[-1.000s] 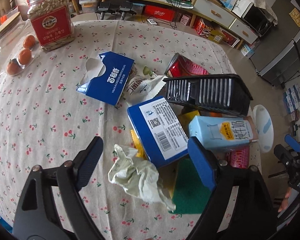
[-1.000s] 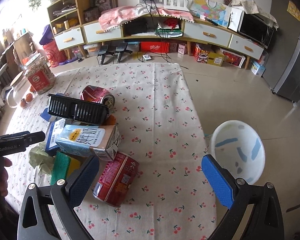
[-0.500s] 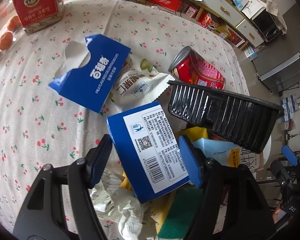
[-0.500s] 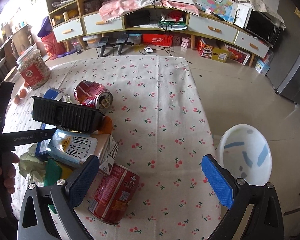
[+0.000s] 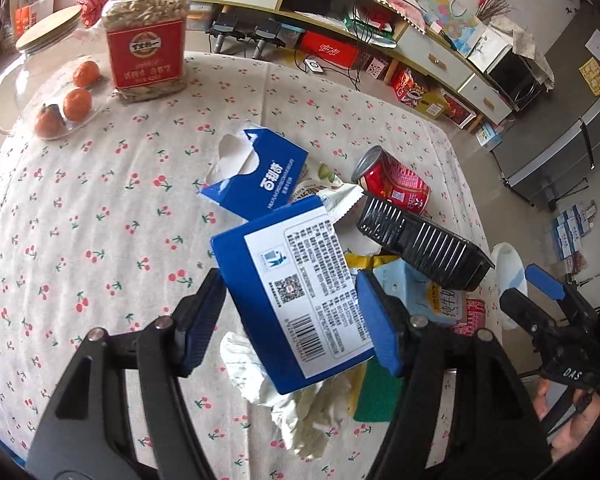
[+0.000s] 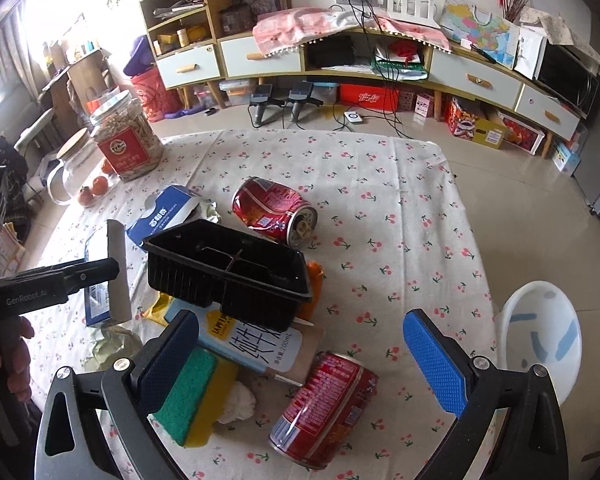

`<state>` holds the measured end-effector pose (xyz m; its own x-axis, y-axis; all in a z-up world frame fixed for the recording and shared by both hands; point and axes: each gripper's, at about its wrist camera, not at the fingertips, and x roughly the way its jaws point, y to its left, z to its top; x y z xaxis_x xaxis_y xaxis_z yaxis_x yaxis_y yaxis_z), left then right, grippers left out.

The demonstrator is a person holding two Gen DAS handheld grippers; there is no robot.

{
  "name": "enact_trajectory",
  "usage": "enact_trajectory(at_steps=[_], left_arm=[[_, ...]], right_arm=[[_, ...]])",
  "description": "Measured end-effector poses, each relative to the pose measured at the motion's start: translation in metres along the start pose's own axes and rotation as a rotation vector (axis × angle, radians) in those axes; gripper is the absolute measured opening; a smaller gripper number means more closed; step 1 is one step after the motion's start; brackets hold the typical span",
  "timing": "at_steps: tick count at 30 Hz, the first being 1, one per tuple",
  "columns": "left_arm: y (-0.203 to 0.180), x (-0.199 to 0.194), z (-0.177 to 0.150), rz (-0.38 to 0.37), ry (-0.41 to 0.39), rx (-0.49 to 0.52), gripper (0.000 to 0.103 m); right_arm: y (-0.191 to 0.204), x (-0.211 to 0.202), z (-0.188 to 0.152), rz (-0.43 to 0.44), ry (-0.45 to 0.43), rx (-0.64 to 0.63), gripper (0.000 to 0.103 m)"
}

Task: Collect trash
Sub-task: 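Lift the blue box with the left tool while the right tool grasps the light-blue milk carton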

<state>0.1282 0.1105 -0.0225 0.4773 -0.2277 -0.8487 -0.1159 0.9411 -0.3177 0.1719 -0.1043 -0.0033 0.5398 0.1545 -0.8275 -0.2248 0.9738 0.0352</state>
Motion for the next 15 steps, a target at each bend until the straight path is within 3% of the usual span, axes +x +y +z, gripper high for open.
enact_trajectory(at_steps=[7,15], left_arm=[[0.015,-0.024,-0.006,0.001,-0.071,-0.005,0.068],[0.03,-0.039,-0.006,-0.002,-0.126,-0.03,0.068]], right_arm=[[-0.012,-0.002,0.011,0.069,-0.013,0.106,0.103],[-0.013,0.011,-0.002,0.068,0.083,0.12,0.103]])
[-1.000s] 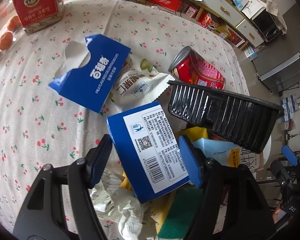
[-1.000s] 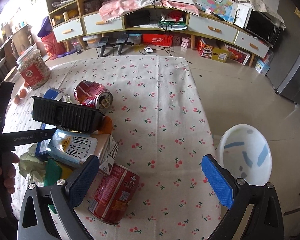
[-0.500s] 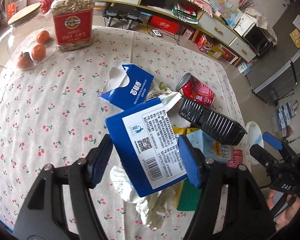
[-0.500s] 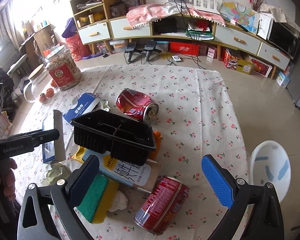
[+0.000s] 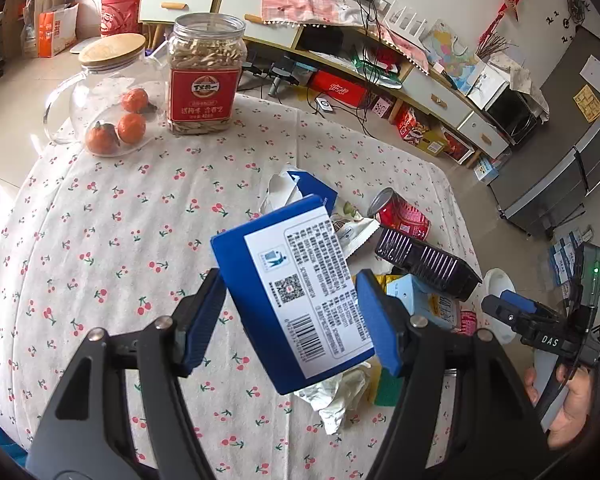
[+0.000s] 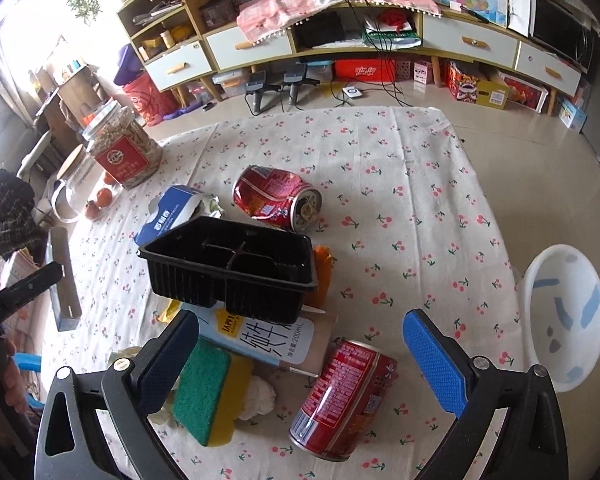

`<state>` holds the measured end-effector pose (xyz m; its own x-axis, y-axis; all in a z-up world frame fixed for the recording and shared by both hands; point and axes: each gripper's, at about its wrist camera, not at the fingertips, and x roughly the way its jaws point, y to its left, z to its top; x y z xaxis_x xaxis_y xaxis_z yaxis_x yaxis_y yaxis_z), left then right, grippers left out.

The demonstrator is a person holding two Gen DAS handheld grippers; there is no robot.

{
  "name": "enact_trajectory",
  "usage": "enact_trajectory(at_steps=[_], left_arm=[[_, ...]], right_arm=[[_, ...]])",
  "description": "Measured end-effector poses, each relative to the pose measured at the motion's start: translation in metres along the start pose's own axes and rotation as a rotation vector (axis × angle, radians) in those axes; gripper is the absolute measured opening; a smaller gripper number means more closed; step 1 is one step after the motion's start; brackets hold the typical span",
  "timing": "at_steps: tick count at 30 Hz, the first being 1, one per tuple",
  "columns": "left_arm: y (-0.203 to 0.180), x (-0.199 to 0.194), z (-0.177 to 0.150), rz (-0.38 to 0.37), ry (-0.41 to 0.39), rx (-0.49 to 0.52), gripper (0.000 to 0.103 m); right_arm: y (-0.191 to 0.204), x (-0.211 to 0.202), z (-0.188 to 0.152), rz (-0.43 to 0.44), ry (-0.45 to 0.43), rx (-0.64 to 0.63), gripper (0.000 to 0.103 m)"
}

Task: Collect trash
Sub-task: 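Lift the blue box with the left tool while the right tool grasps the light-blue milk carton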

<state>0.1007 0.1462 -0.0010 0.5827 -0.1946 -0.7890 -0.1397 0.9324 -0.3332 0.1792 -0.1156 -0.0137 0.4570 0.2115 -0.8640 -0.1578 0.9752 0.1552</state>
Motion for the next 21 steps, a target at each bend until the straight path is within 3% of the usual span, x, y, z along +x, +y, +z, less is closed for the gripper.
enact_trajectory(at_steps=[11,17,21], left_arm=[[0.003,0.003,-0.011,-0.014,0.03,0.02,0.068],[0.004,0.003,-0.014,-0.021,0.037,0.016,0.068],[0.005,0.002,-0.015,-0.023,0.038,0.017,0.068]], right_arm=[[-0.003,0.016,-0.013,-0.006,0.071,-0.045,0.102],[0.029,0.028,-0.009,0.044,0.09,-0.244,0.099],[0.042,0.045,-0.004,0.05,0.12,-0.302,0.097]])
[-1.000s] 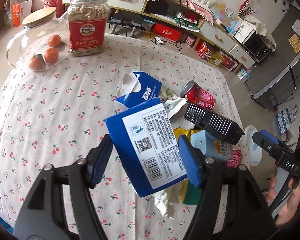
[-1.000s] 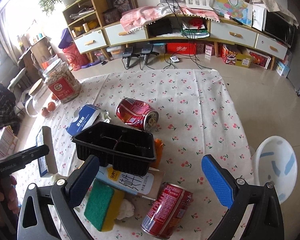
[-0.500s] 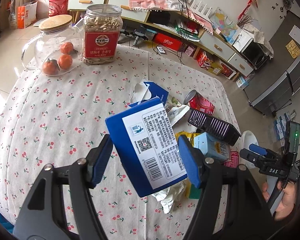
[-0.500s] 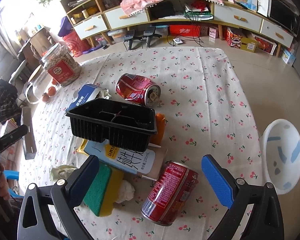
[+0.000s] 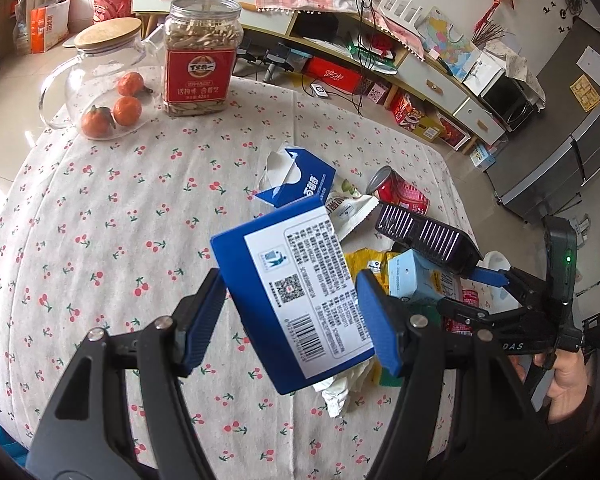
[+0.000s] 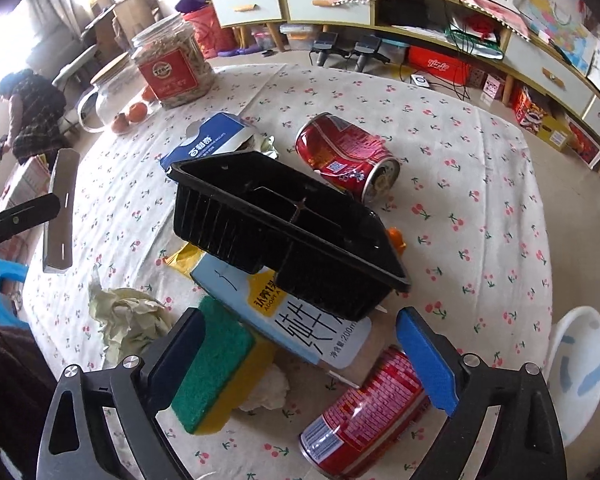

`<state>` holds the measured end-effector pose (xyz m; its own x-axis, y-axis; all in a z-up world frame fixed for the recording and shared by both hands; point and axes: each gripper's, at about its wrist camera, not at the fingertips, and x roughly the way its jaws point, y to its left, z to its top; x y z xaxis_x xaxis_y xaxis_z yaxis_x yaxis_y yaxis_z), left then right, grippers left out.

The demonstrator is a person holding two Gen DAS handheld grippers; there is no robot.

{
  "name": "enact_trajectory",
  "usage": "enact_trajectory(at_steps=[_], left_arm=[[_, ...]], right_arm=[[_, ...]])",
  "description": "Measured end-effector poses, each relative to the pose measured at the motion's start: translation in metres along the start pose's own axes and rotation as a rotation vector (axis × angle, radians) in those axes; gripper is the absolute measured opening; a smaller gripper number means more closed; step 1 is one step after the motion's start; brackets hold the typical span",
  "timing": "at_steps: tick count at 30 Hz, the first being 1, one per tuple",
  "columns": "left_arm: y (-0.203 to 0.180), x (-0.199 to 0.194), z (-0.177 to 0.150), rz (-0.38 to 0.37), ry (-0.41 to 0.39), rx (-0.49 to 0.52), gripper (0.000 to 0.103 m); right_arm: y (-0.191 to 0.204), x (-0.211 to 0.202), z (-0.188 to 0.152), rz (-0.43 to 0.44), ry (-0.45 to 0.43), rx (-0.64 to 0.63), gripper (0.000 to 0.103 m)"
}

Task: Collect trash
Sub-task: 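Lift the blue box with the left tool while the right tool grasps the light-blue milk carton, then carry the blue box and milk carton over the white bin and open both tools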

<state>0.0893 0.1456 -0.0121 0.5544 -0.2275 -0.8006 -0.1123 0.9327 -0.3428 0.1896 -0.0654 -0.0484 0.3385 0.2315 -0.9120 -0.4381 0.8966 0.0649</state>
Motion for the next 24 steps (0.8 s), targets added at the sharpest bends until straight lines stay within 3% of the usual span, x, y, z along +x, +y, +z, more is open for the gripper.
enact_trajectory(at_steps=[8,11,13,16,24], left_arm=[[0.005,-0.001,0.001,-0.002,0.001,-0.012,0.068],[0.006,-0.002,0.0,-0.006,0.0,-0.016,0.068],[0.007,-0.003,0.001,-0.008,0.0,-0.018,0.068],[0.007,-0.004,0.001,-0.013,-0.002,-0.02,0.068],[0.0,-0.004,-0.002,-0.022,-0.003,-0.001,0.068]], right_arm=[[0.015,0.036,0.013,-0.004,0.076,-0.085,0.097],[0.015,0.045,0.012,0.002,0.11,-0.074,0.084],[0.013,0.042,0.012,0.024,0.106,-0.048,0.069],[0.011,0.033,0.009,0.044,0.088,-0.025,0.06],[0.014,-0.007,-0.003,0.068,-0.016,-0.001,0.057]])
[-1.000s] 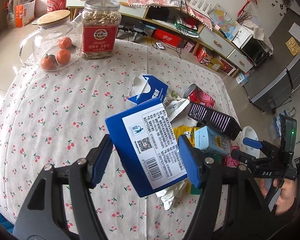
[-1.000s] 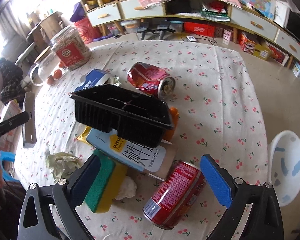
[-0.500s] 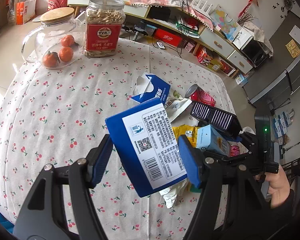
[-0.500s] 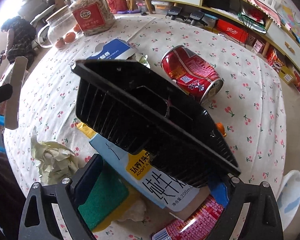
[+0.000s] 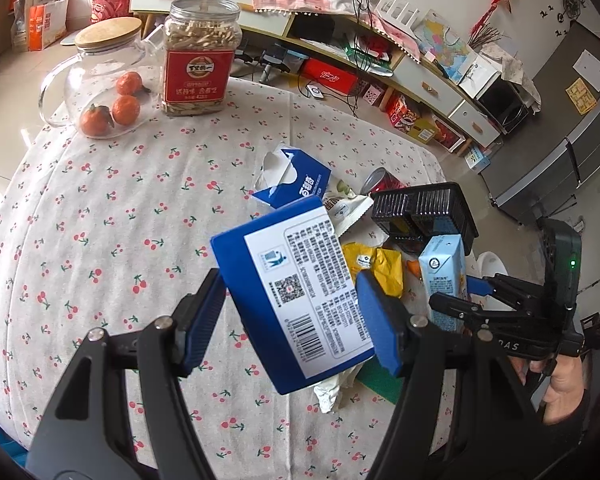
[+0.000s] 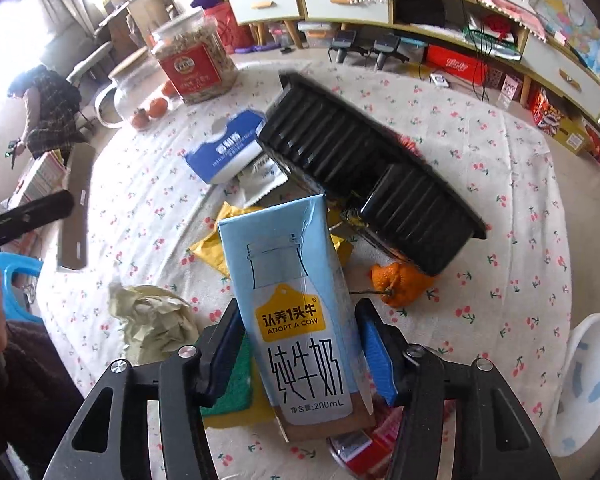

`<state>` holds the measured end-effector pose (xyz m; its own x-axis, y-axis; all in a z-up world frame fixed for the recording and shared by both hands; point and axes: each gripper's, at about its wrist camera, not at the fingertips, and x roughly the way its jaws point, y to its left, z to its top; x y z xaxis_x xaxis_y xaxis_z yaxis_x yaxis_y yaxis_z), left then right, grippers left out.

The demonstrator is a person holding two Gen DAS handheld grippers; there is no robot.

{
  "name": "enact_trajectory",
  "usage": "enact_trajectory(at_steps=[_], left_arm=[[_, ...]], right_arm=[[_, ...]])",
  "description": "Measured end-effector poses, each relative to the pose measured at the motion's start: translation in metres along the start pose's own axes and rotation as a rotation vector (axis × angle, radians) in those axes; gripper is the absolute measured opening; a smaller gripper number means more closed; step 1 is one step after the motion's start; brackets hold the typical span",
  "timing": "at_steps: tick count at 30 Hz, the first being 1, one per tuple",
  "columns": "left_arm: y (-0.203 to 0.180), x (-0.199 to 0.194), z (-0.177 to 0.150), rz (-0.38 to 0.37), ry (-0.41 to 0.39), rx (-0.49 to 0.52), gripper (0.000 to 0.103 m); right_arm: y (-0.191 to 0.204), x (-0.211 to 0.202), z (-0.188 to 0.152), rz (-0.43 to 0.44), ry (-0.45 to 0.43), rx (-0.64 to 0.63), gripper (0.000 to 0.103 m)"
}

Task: Collect trash
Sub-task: 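Carry the blue box and milk carton over the white bin and open both tools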

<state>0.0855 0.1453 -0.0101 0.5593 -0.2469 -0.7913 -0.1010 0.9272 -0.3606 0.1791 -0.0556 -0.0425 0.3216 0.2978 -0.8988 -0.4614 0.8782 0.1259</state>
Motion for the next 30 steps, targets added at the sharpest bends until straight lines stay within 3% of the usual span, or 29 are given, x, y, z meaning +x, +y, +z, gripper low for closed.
enact_trajectory(at_steps=[13,30], left_arm=[[-0.068,0.0,-0.004,-0.067,-0.025,0.121,0.068],[-0.225,0.042,-0.019,-0.154,0.004,0.348,0.068]], right_arm=[[-0.028,-0.089,-0.015,0.073,-0.227,0.117,0.057],[-0.189,-0.163,-0.126,-0.156,-0.289,0.484,0.057]])
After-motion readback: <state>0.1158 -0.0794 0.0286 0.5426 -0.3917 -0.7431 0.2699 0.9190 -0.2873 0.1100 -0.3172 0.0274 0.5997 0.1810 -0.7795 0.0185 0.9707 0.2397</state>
